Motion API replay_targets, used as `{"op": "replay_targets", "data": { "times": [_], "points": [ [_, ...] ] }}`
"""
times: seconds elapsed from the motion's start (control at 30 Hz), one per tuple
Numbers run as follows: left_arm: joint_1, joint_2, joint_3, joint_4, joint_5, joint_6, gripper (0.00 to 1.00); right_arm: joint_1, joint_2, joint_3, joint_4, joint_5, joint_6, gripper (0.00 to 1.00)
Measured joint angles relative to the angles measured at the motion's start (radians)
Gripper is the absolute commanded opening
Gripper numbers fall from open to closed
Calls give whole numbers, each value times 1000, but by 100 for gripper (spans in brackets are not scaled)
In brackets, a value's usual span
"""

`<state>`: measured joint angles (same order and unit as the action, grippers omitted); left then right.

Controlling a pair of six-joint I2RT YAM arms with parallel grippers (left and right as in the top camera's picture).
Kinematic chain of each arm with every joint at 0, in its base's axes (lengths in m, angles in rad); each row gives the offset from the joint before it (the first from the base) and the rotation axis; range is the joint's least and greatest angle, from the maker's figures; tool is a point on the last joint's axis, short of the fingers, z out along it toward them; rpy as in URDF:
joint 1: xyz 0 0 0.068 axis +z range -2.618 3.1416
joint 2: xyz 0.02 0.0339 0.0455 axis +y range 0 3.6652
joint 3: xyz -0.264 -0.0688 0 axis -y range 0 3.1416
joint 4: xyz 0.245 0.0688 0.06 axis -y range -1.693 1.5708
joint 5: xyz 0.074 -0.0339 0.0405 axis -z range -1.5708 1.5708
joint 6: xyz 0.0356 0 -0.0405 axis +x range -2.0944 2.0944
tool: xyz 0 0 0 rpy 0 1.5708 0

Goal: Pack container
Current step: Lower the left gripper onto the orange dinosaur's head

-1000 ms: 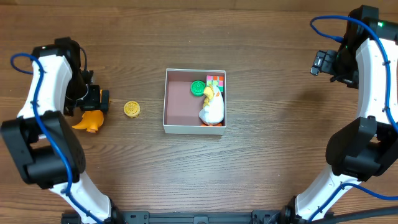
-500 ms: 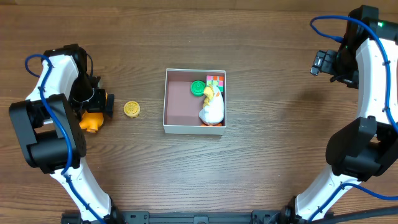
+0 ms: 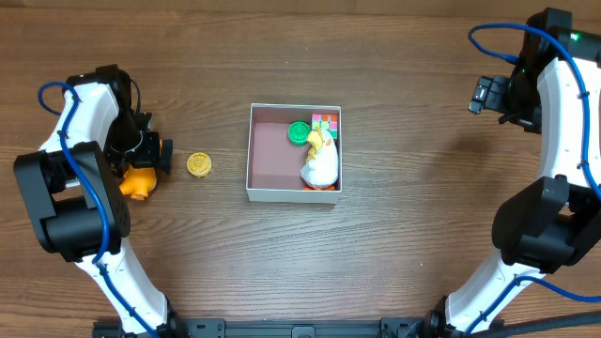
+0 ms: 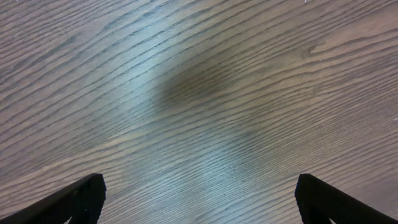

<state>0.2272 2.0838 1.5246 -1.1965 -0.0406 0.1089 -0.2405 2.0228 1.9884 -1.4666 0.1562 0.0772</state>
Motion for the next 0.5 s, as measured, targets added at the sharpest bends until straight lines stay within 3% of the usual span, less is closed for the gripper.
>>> {"op": "replay_targets", "data": {
  "times": [0.23,0.33,0.5],
  "points": [
    [0,0,3,34,0,3,88,0,0,0,0,0,1,100],
    [0,0,19,30,0,2,75,0,0,0,1,0,1,100],
    [0,0,76,5,0,7,73,0,0,0,0,0,1,100]
  ]
}}
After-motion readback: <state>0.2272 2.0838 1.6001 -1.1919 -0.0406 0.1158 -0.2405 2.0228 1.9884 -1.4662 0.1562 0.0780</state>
